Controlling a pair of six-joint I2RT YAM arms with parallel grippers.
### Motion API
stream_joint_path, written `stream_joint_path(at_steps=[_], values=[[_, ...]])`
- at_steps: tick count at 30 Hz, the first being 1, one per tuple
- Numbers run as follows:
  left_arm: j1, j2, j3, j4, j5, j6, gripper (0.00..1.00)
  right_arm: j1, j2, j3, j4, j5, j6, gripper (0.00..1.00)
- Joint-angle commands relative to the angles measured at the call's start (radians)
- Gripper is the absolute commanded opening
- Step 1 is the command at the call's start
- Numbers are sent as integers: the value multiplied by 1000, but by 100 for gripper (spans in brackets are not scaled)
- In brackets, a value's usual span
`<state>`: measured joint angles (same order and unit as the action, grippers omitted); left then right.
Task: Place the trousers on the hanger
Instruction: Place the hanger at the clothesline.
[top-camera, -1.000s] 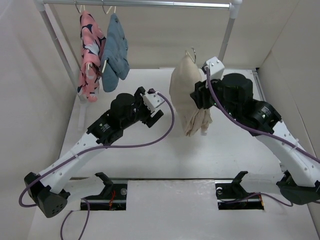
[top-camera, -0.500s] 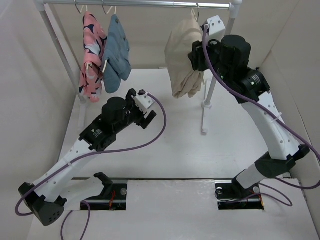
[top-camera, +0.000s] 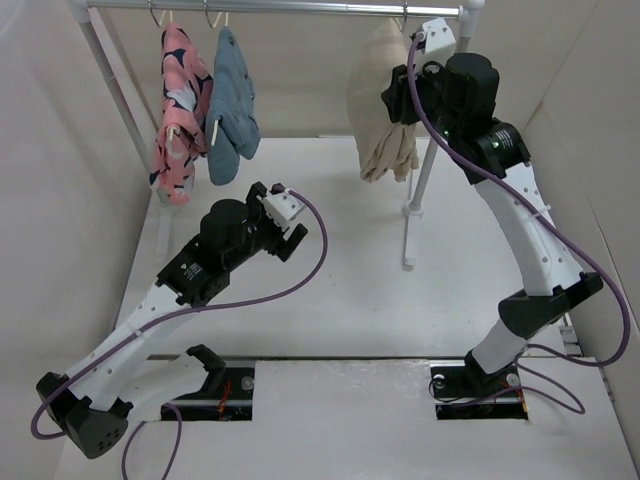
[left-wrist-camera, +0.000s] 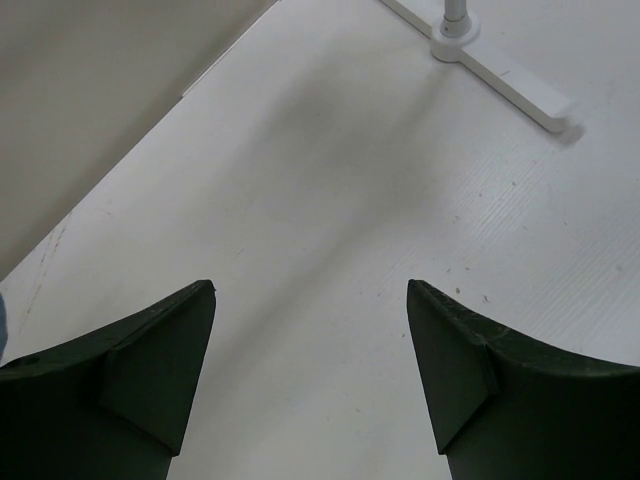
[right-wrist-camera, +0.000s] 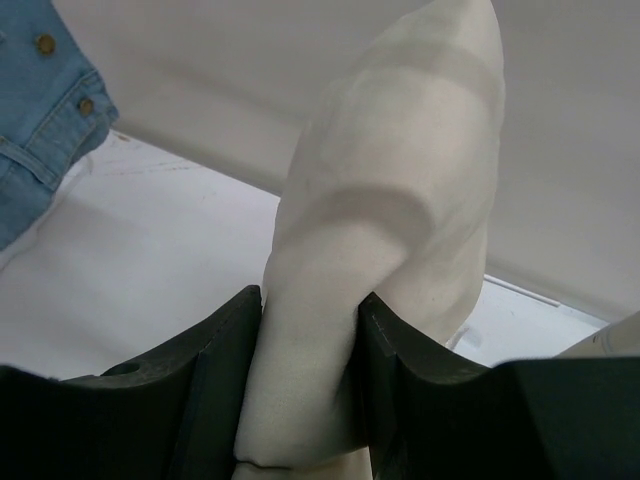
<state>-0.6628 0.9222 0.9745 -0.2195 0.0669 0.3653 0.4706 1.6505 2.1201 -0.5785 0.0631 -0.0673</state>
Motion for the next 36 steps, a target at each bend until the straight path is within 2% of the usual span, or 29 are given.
stream_joint_path(at_steps=[1,8,10,14,17,18,24,26,32,36], values=[[9,-29,-13,46,-4,-20,75,-21,-5,74,203,-71,40,0],[9,-39,-22,55,-4,-20,75,-70,6,6,193,-118,77,1],[9,-39,-22,55,-4,-20,75,-70,-20,-51,193,-127,77,11],[9,-39,-31,55,-4,-20,75,-70,-53,-133,203,-128,77,59],[9,-39,-31,65,-4,-20,75,-79,-76,-158,178,-128,77,72],[9,-39,-31,65,-4,-20,75,-79,-89,-158,178,-118,77,79],[9,-39,-31,65,-4,-11,75,-79,-139,-203,120,-89,67,90],[9,-39,-31,65,-4,-11,75,-79,-139,-203,91,-103,67,100],[9,-39,-13,20,-4,-2,76,-79,-210,-135,20,-126,67,100],[19,-39,-13,20,-16,-2,80,-70,-273,-124,-4,-115,67,100]])
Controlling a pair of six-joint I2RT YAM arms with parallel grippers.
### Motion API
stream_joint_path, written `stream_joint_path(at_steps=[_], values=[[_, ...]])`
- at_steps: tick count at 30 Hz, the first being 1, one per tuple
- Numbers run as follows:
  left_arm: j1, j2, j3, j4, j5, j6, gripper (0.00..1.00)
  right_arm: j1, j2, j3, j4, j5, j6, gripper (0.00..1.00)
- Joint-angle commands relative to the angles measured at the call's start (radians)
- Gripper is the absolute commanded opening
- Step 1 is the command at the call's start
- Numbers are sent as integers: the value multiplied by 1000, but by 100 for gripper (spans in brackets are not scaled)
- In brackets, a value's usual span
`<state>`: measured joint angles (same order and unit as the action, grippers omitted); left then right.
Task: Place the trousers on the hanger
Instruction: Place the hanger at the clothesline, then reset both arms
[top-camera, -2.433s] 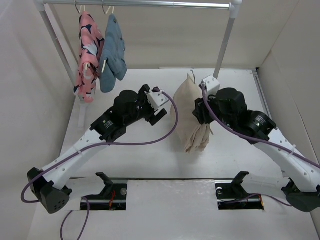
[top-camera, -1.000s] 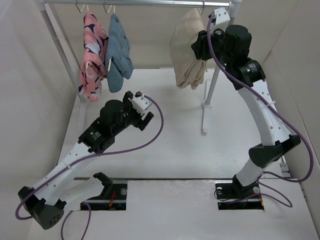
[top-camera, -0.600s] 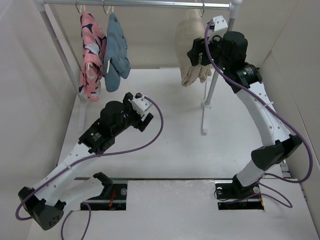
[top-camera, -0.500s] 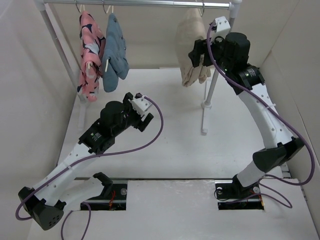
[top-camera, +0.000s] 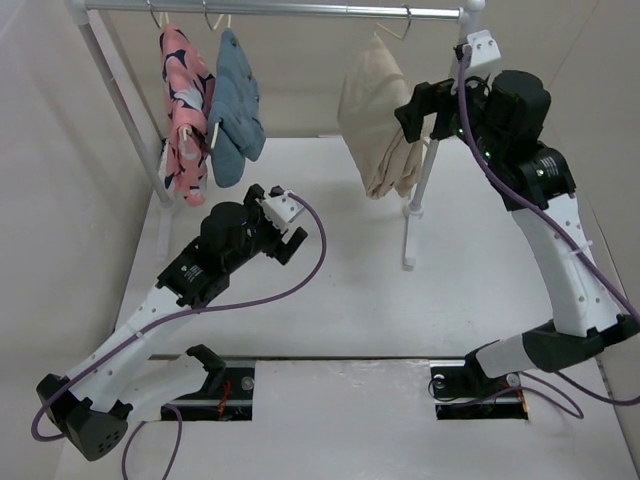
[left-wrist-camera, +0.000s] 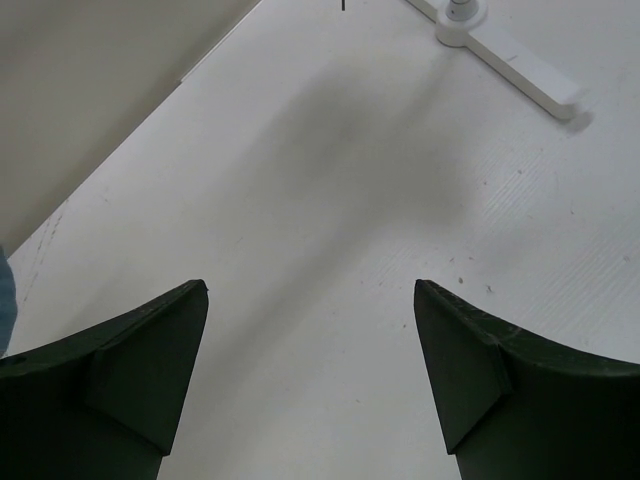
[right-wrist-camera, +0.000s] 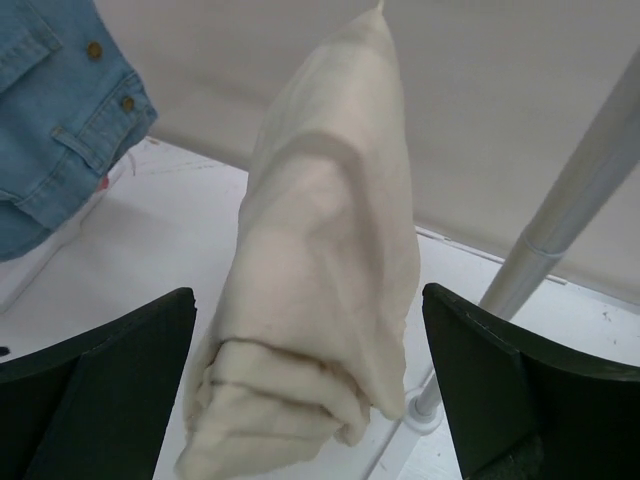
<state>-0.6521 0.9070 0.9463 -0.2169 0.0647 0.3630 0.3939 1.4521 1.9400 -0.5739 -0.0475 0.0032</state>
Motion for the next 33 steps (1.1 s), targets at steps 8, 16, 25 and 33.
stream_joint_path(at_steps=[8,16,25,33], values=[[8,-23,-3,-21,-40,-50,88,26,-284,49,-24,-28,63,100],[78,-134,-193,-33,-227,-274,95,26,-778,-589,-30,617,434,100],[241,-195,-343,198,-370,-358,100,26,-1065,-1194,18,749,716,100],[338,-243,-550,412,-243,-289,100,26,-1017,-1352,59,758,860,100]])
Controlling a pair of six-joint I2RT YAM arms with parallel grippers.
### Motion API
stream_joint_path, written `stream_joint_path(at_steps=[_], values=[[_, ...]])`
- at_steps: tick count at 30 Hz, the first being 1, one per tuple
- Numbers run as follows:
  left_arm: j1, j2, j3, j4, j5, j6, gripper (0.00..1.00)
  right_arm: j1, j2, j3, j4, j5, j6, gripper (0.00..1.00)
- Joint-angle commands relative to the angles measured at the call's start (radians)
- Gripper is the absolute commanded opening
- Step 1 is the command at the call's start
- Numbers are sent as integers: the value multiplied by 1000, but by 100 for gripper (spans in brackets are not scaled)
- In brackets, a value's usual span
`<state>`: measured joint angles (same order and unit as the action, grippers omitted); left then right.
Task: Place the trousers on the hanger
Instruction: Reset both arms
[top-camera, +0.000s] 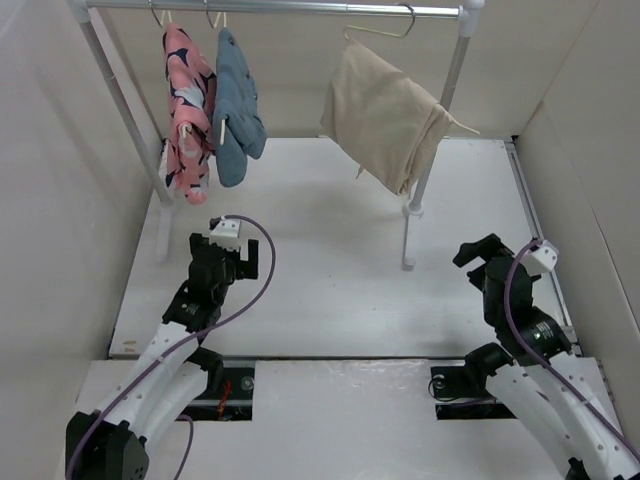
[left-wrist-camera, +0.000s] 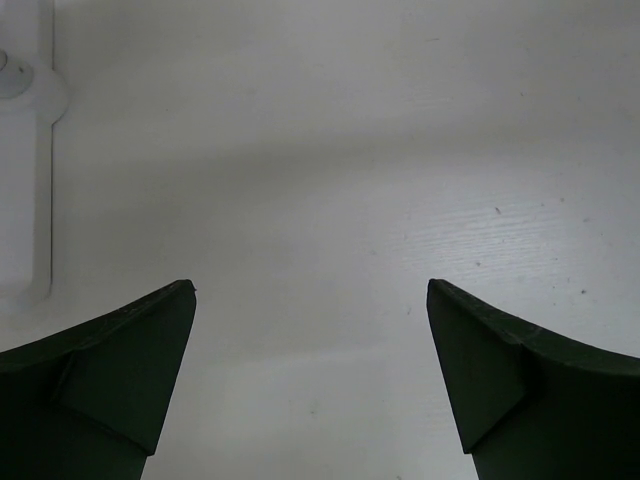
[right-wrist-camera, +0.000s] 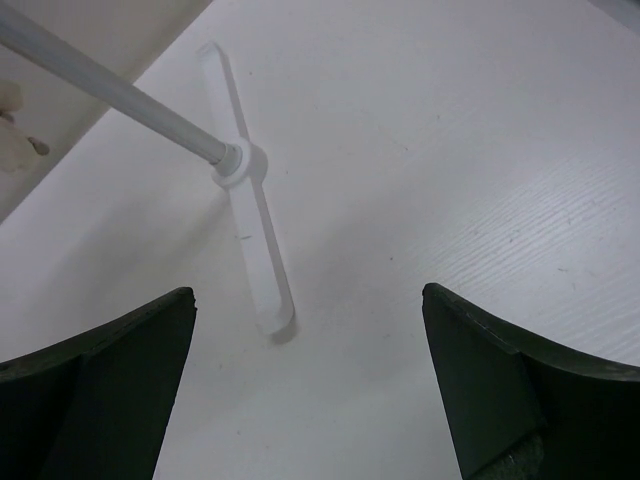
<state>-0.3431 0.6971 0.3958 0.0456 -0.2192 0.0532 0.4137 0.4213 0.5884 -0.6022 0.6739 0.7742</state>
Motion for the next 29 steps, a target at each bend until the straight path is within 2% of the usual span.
stream_joint_path(at_steps=[1,7,18,29], values=[[51,-33,0,158,41,20,100,7,14,-16,87,45,109,100],[107,-56,-9,158,50,43,100,7,33,-59,76,46,145,100],[107,-56,-9,149,127,62,100,7,33,-101,122,36,154,100],[116,-56,-9,149,127,62,100,7,14,-91,122,7,154,100]])
